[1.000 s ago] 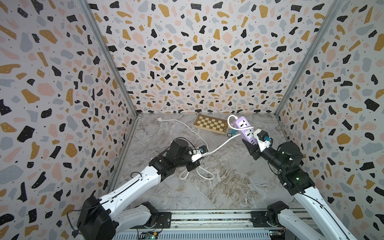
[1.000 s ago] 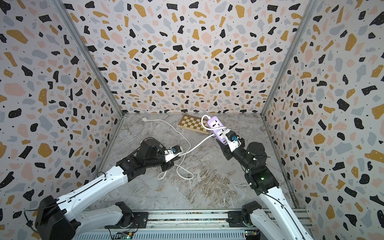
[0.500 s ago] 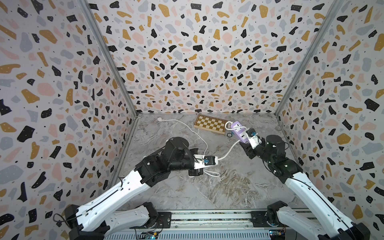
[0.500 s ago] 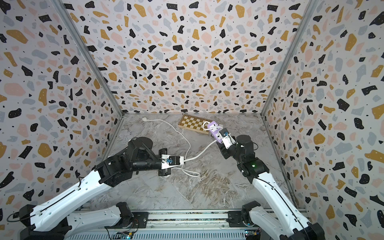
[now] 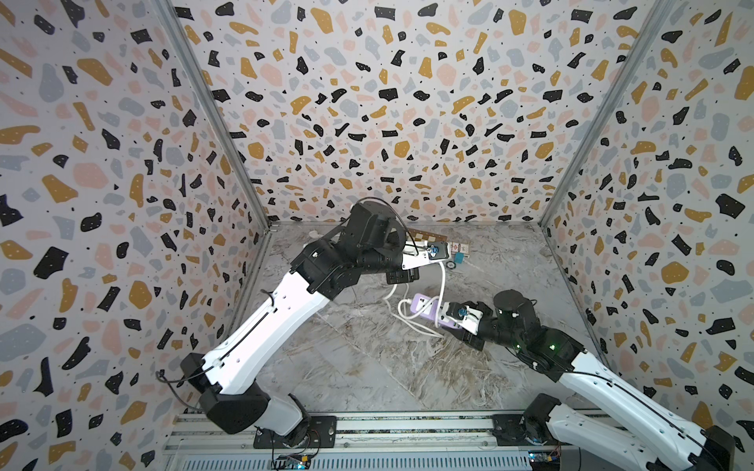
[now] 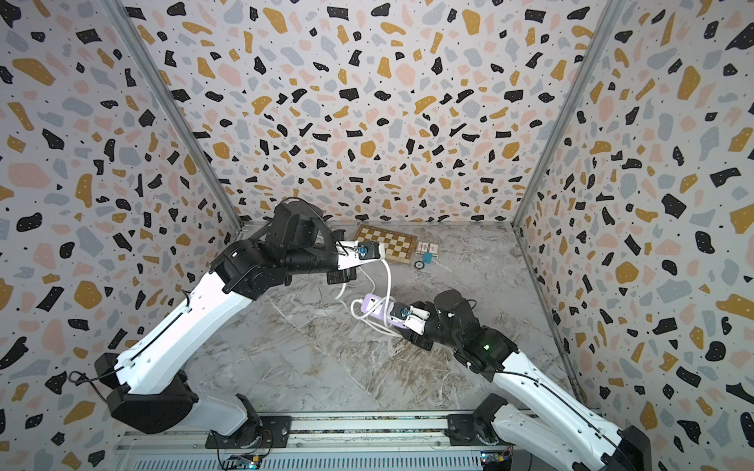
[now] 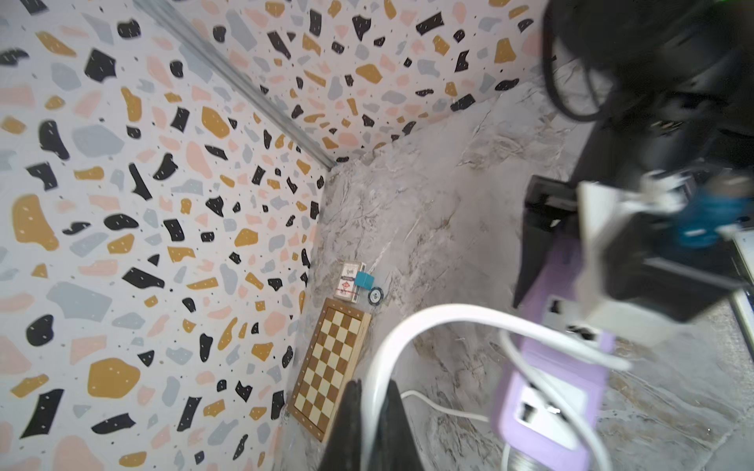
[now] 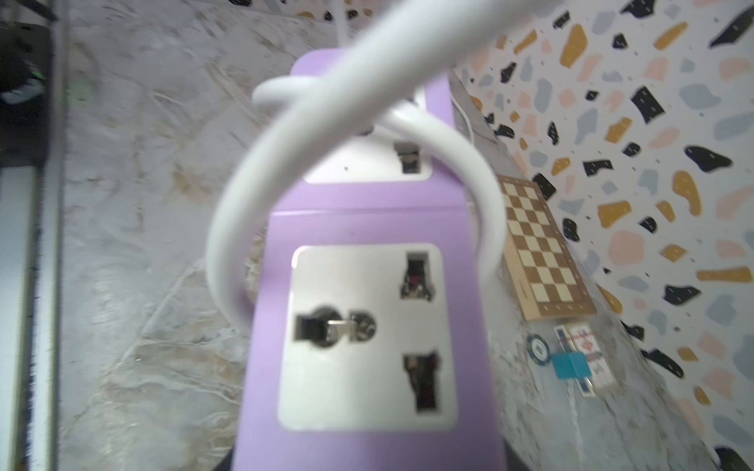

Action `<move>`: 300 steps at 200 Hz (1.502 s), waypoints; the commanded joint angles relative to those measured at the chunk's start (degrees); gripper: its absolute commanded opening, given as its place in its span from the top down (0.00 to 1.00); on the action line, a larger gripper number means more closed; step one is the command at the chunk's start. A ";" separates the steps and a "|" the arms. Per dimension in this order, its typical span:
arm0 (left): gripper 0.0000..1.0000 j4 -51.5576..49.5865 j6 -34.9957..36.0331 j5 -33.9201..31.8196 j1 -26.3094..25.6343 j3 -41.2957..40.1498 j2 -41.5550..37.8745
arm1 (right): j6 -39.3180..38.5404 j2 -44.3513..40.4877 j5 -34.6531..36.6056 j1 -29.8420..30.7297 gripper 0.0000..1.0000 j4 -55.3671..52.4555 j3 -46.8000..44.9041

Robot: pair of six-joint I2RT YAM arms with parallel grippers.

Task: Wrap the cord around the power strip
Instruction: Wrap the power cord around the power strip.

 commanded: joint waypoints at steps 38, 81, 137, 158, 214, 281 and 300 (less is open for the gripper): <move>1.00 5.43 -6.45 10.03 6.33 -4.70 5.52 | -0.26 -13.15 -14.50 1.89 1.00 10.51 -2.71; 0.86 10.30 -9.22 23.52 8.04 -15.20 4.14 | 2.30 -19.09 -10.19 1.71 1.00 18.44 -4.45; 0.55 18.98 -14.93 32.25 8.48 -29.97 1.66 | 2.11 -16.68 -8.73 0.30 1.00 16.92 -3.60; 0.54 21.38 -15.42 31.05 8.50 -34.81 0.75 | 2.94 -16.19 -8.76 -1.60 1.00 17.63 -3.41; 0.58 32.06 -18.24 26.19 8.63 -44.78 -2.18 | 7.38 -11.88 -11.52 -10.70 1.00 17.17 1.29; 0.75 40.74 -23.86 26.12 8.14 -52.56 -6.09 | 16.55 -5.93 -12.10 -17.90 1.00 18.62 6.83; 0.78 43.23 -24.88 25.63 7.63 -54.55 -6.90 | 17.77 -4.44 -11.42 -18.98 1.00 18.53 7.75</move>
